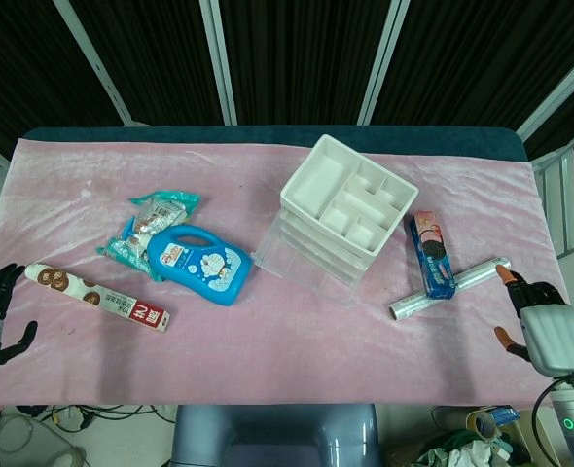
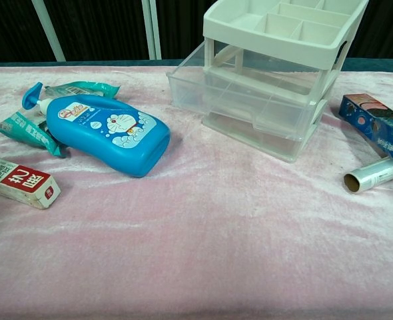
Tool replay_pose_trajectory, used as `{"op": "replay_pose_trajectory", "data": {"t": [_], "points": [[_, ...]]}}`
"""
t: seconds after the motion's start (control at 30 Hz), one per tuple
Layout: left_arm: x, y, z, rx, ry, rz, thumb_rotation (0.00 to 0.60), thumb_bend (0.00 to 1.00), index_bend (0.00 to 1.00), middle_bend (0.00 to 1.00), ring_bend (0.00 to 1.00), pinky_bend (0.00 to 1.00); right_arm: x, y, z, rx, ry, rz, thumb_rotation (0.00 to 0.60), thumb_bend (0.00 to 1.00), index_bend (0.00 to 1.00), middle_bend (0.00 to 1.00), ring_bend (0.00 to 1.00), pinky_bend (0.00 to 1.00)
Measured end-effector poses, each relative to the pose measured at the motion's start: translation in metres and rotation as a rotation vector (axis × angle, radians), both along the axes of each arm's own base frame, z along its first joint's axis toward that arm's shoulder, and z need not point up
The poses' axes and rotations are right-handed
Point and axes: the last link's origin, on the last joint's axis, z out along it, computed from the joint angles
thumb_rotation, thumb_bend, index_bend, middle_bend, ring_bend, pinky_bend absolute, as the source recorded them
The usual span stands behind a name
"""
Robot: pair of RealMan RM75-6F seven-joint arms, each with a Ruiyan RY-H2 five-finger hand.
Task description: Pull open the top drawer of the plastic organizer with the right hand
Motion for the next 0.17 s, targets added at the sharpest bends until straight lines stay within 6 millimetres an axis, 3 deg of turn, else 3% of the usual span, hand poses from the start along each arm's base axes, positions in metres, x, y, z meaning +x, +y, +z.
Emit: {"op": "replay_pose_trajectory", "data": {"t": [0.17], "points": [[0.001,0.000,0.000,-0.002,-0.006,-0.008,0.600,0.36,0.06,0.05,0.00,0.07,-0.015,0.006,-0.010,0.001,0.041,0.017,0.600,0.16,0.00,0.15,0.30,0.22]]}}
